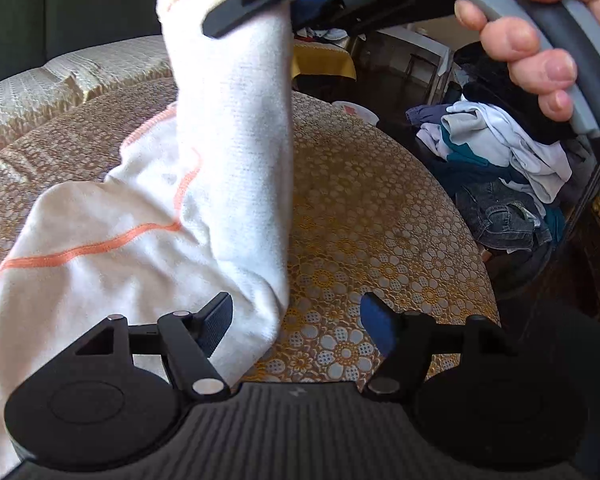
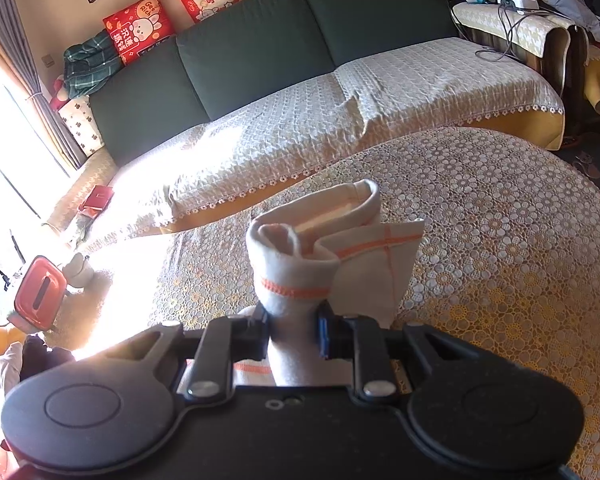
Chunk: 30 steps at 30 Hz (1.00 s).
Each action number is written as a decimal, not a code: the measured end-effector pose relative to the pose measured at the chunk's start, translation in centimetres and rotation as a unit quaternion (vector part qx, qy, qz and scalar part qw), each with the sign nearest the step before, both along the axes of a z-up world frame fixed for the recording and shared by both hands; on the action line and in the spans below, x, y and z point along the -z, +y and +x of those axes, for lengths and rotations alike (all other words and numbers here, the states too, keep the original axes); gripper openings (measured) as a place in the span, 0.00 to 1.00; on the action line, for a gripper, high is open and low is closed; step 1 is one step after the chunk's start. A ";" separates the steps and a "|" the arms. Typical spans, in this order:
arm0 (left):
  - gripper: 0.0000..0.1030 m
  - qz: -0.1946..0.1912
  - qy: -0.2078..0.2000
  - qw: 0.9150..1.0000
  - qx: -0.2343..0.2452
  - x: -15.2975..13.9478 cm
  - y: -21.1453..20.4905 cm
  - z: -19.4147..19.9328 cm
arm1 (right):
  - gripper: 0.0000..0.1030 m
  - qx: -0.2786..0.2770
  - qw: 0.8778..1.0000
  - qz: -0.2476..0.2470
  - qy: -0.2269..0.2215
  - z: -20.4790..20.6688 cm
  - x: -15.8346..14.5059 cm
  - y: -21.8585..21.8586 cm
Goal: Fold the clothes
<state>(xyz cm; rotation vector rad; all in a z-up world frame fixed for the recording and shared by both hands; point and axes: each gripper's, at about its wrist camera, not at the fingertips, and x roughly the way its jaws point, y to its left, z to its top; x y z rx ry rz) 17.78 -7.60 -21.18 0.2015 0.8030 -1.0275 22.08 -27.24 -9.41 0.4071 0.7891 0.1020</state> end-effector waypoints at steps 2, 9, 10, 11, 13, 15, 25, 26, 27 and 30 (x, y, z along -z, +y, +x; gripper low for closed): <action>0.68 0.003 -0.013 1.000 -0.026 -0.7 2.1 0.6 | 1.00 -0.006 1.000 -0.005 -0.001 -0.1 0.0 0.2; 0.68 0.045 -0.044 0.998 -0.025 -1.4 1.3 5.8 | 1.00 -0.028 0.999 -0.019 -0.006 -1.0 -0.6 1.1; 0.68 0.056 -0.044 0.997 -0.025 -1.1 0.5 6.8 | 1.00 -0.031 0.999 -0.020 -0.006 -1.0 -0.8 1.2; 0.68 0.065 -0.041 0.997 -0.026 -0.7 0.0 7.7 | 1.00 -0.033 0.999 -0.021 -0.006 -1.1 -0.9 1.3; 0.68 0.076 -0.023 0.996 -0.035 0.3 -0.3 9.1 | 1.00 -0.038 0.999 -0.024 -0.006 -1.2 -1.1 1.4; 0.68 0.088 -0.012 0.995 -0.040 1.3 -0.6 10.3 | 1.00 -0.042 0.999 -0.025 -0.006 -1.3 -1.2 1.3; 0.70 0.085 -0.030 0.995 -0.034 0.9 -0.3 8.6 | 1.00 -0.044 0.999 -0.024 -0.005 -1.4 -1.1 1.3; 0.70 0.078 -0.032 0.996 -0.029 0.6 0.2 8.0 | 1.00 -0.045 0.999 -0.024 -0.005 -1.4 -1.2 1.4; 0.70 0.072 -0.032 0.997 -0.024 0.3 0.7 7.4 | 1.00 -0.047 0.999 -0.025 -0.005 -1.5 -1.2 1.5; 0.70 0.069 -0.026 0.997 -0.002 0.4 1.6 5.4 | 1.00 -0.052 0.998 -0.028 -0.006 -1.6 -1.2 1.8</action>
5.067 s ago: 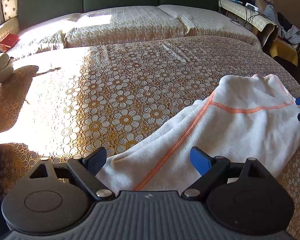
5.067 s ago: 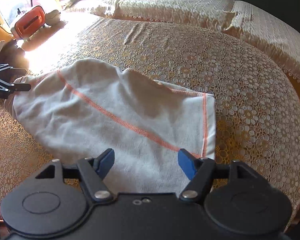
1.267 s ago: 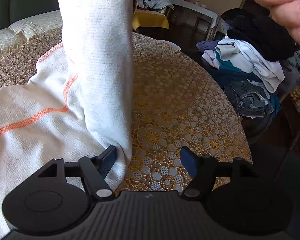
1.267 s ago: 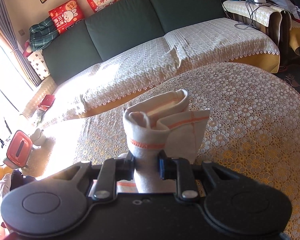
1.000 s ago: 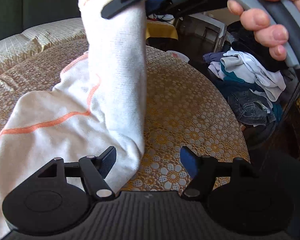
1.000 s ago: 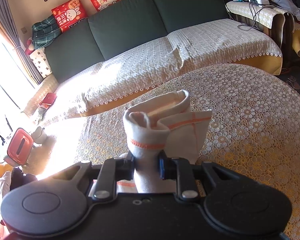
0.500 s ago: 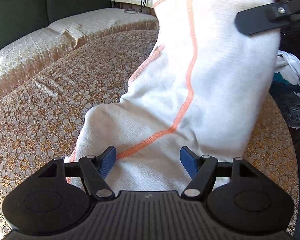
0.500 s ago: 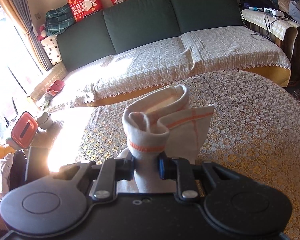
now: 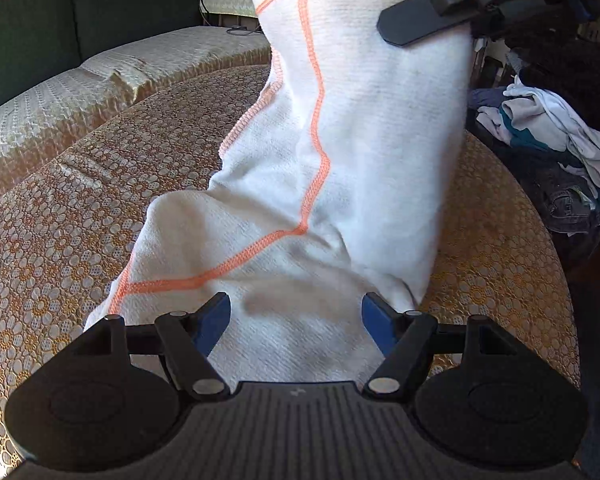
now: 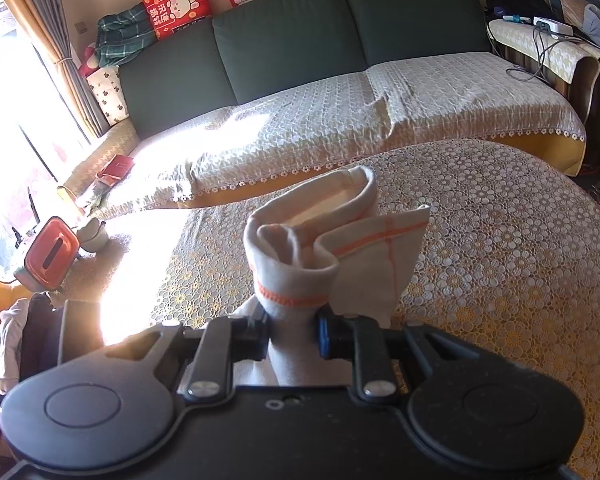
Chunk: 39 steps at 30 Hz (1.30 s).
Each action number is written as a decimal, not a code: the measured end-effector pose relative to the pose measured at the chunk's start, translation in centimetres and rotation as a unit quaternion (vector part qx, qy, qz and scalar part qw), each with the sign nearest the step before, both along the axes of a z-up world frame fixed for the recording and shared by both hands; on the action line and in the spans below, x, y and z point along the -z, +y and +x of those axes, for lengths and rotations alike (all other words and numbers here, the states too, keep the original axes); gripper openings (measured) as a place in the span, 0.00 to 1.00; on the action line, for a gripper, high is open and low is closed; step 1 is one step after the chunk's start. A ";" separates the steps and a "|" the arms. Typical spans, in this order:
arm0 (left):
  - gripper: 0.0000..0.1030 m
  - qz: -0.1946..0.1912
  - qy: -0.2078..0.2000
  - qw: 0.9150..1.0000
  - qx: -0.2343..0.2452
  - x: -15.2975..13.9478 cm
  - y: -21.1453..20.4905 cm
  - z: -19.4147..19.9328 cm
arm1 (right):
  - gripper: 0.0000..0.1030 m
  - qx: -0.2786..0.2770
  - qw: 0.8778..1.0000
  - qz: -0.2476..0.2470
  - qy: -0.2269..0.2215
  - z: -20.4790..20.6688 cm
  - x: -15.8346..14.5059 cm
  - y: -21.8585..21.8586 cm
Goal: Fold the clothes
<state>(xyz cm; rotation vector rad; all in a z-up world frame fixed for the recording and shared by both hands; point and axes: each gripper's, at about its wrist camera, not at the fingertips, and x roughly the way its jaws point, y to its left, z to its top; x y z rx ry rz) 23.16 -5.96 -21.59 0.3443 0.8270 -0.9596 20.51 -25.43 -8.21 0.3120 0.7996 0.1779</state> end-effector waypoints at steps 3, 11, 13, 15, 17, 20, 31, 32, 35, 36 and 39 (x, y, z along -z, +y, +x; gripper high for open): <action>0.70 0.017 0.014 1.000 0.019 1.3 0.0 -1.5 | 1.00 -0.004 1.000 -0.001 0.000 -0.2 -0.1 0.3; 0.70 -0.005 0.000 1.000 -0.007 -0.4 1.5 -3.0 | 1.00 -0.031 0.999 -0.020 -0.004 -0.9 -0.5 2.4; 0.70 -0.007 -0.013 1.000 -0.027 -1.4 3.3 -3.9 | 1.00 -0.044 0.999 -0.029 -0.006 -1.0 -0.6 3.1; 0.70 0.001 -0.019 0.999 -0.044 -1.9 5.7 -4.7 | 1.00 -0.060 0.997 -0.039 -0.009 -1.2 -0.7 3.9; 0.70 0.010 -0.023 0.998 -0.063 -2.0 8.2 -5.4 | 1.00 -0.074 0.996 -0.046 -0.011 -1.5 -0.8 4.8; 0.70 0.022 -0.017 0.995 -0.092 -1.5 11.2 -5.5 | 1.00 -0.090 0.994 -0.054 -0.013 -1.8 -0.9 6.0; 0.70 0.025 0.019 0.991 -0.127 1.5 13.2 -4.2 | 1.00 -0.133 0.988 -0.074 -0.009 -1.1 -1.0 11.0; 0.70 0.026 0.018 0.992 -0.124 1.5 13.2 -4.2 | 1.00 -0.143 0.987 -0.074 -0.011 -1.0 -1.2 11.9; 0.70 0.024 0.017 0.992 -0.119 1.3 13.3 -4.6 | 1.00 -0.179 0.981 -0.078 -0.019 -1.0 -1.0 15.2; 0.70 0.018 0.020 0.993 -0.119 1.1 13.7 -4.9 | 1.00 -0.194 0.978 -0.078 -0.017 -1.1 -0.6 16.5; 0.70 0.011 0.026 0.993 -0.113 0.4 15.2 -5.9 | 1.00 -0.239 0.967 -0.084 -0.003 -1.7 1.6 20.1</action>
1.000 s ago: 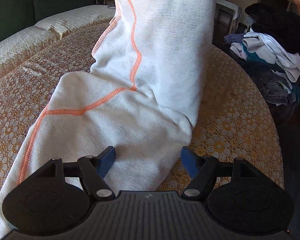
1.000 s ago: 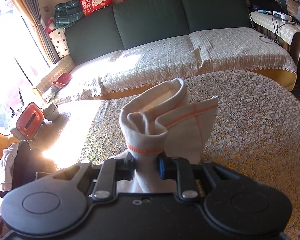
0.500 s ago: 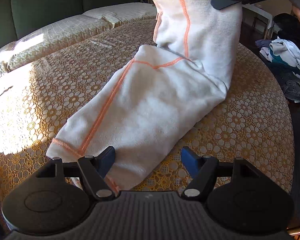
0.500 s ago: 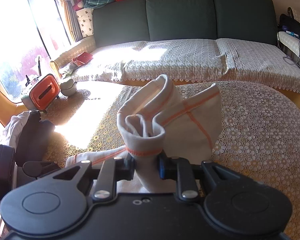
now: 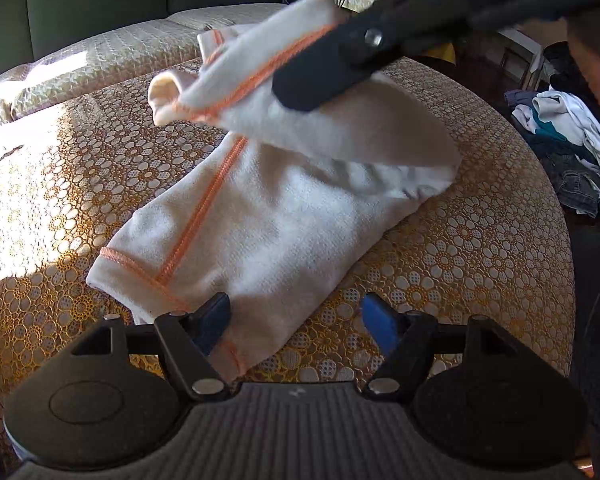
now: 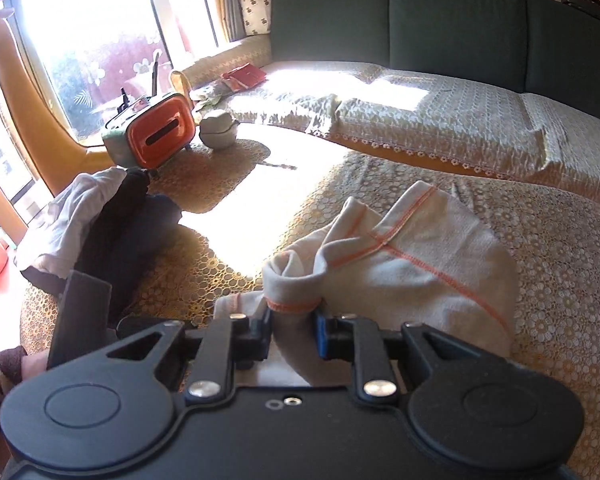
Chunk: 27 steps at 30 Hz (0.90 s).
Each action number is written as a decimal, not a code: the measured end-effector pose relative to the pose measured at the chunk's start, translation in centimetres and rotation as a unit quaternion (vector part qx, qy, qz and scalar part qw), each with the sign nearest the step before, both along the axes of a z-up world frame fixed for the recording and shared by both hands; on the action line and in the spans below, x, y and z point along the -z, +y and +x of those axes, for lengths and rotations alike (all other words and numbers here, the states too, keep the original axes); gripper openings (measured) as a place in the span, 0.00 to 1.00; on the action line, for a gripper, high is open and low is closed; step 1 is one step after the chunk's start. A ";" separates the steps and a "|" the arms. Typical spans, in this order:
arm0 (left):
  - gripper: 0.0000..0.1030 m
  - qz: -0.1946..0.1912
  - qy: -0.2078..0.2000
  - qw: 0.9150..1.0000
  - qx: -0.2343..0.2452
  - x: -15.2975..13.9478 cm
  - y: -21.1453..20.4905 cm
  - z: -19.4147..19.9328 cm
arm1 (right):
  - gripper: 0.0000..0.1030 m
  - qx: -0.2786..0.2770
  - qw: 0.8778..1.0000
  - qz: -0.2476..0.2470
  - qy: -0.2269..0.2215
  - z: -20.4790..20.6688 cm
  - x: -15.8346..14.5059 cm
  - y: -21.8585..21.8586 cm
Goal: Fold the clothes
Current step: 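Lay the cloth end down and open the right gripper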
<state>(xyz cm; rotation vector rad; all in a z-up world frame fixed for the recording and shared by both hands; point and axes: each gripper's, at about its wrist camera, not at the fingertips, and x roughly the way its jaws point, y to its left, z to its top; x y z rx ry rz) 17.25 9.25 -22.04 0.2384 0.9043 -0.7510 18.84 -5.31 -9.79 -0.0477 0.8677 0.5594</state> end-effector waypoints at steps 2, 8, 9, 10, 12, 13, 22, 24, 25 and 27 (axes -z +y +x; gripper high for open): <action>0.70 0.009 0.006 1.000 -0.001 0.1 1.0 -0.7 | 1.00 -0.025 1.000 -0.014 0.011 -0.5 1.8 1.8; 0.70 -0.001 0.018 1.000 -0.014 0.9 2.3 -0.7 | 1.00 -0.045 0.998 -0.030 0.040 -1.4 5.0 3.4; 0.70 -0.002 0.020 1.000 -0.015 1.0 2.3 -0.6 | 1.00 -0.041 0.998 -0.021 0.041 -1.3 4.5 3.2; 0.70 -0.002 0.021 1.000 -0.015 1.0 2.2 -0.4 | 1.00 -0.037 0.998 -0.013 0.041 -1.1 4.1 3.0; 0.70 -0.007 0.025 1.000 -0.015 1.0 2.3 -0.3 | 1.00 -0.029 0.999 0.005 0.041 -0.8 3.2 2.5; 0.70 -0.010 0.026 0.999 -0.016 0.9 2.4 -0.3 | 1.00 -0.029 0.999 0.014 0.036 -0.8 2.4 2.5; 0.70 -0.009 0.022 1.000 0.001 0.5 3.1 -1.2 | 1.00 -0.080 0.992 0.051 0.087 -1.0 4.4 5.5; 0.70 -0.005 0.023 1.000 0.011 0.1 3.6 -2.1 | 1.00 -0.077 0.988 0.065 0.116 -0.5 5.8 5.1; 0.70 -0.002 0.028 1.000 0.013 0.0 3.9 -2.4 | 1.00 -0.074 0.987 0.072 0.126 -0.2 6.3 4.8; 0.70 0.009 0.037 0.999 0.015 -0.1 4.3 -3.0 | 1.00 -0.075 0.984 0.079 0.142 0.2 7.2 4.6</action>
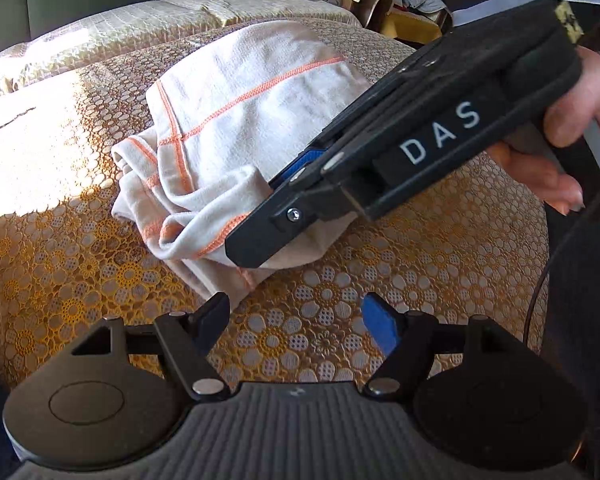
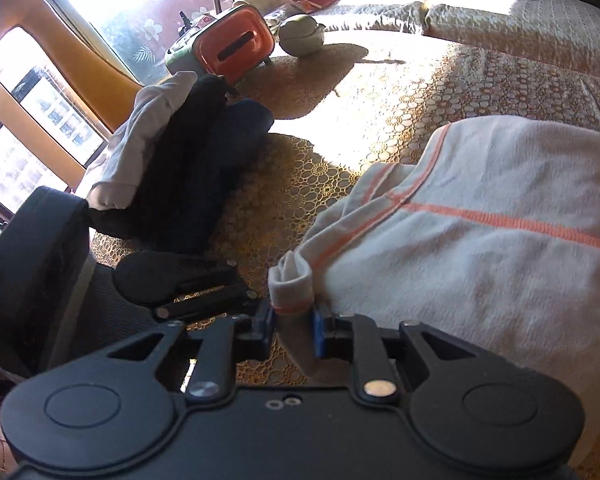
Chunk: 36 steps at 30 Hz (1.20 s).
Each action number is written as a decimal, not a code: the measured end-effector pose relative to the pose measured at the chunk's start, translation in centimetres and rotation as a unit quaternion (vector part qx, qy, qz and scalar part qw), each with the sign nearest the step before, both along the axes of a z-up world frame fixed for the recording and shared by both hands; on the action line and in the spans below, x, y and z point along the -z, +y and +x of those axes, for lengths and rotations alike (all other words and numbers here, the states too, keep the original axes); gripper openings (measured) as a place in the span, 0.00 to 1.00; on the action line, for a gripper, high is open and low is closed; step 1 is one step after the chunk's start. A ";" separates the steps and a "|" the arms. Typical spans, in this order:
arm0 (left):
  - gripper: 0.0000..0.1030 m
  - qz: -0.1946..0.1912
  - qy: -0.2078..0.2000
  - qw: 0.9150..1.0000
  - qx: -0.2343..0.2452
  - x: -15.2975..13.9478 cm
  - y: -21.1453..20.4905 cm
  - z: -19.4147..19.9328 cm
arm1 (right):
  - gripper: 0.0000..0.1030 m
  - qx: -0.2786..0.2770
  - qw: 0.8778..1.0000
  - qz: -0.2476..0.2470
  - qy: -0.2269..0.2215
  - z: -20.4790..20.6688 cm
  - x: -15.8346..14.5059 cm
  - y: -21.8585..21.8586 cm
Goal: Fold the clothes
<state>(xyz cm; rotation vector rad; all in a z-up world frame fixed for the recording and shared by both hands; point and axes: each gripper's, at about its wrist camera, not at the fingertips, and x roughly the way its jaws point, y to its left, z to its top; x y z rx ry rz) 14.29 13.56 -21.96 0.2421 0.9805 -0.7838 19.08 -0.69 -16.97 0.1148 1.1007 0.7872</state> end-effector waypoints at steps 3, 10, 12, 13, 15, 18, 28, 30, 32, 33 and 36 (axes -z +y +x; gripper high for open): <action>0.70 0.012 -0.005 1.000 0.006 -0.7 0.4 -0.9 | 1.00 0.002 1.000 0.011 0.028 0.5 1.2 -0.1; 0.71 -0.036 -0.072 0.996 0.027 -6.7 -0.8 -1.3 | 1.00 0.006 0.999 0.045 0.027 0.3 -3.0 -3.4; 0.71 -0.046 -0.093 0.994 0.043 -7.9 -2.8 0.0 | 1.00 0.033 0.998 0.045 -0.003 1.1 -5.1 -5.7; 0.72 -0.048 -0.103 0.992 0.053 -8.2 -4.1 0.8 | 1.00 0.051 0.998 0.044 -0.019 1.8 -6.2 -7.1; 0.73 -0.049 -0.117 0.989 0.072 -8.3 -6.6 2.6 | 1.00 0.094 0.995 0.033 -0.029 3.5 -7.4 -9.9; 0.73 -0.049 -0.120 0.989 0.078 -7.8 -10.0 5.7 | 1.00 0.164 0.986 0.039 0.006 6.1 -7.3 -14.0; 0.73 0.006 -0.090 0.995 0.036 -2.7 -13.2 11.8 | 1.00 0.212 0.973 0.068 0.059 10.7 -3.5 -16.0; 0.75 0.010 -0.078 0.997 0.022 -1.4 -13.0 12.0 | 1.00 0.210 0.974 0.059 0.058 11.6 -2.7 -15.5; 0.80 0.007 -0.063 0.998 0.004 -0.2 -12.5 12.2 | 1.00 0.209 0.974 0.049 0.070 12.3 -1.4 -15.0; 0.83 0.002 -0.058 0.998 -0.005 0.4 -12.2 12.2 | 1.00 0.209 0.974 0.045 0.076 12.6 -0.8 -14.8; 0.86 -0.013 -0.054 0.998 -0.026 1.2 -11.8 12.1 | 1.00 0.201 0.976 0.036 0.079 12.8 1.0 -14.1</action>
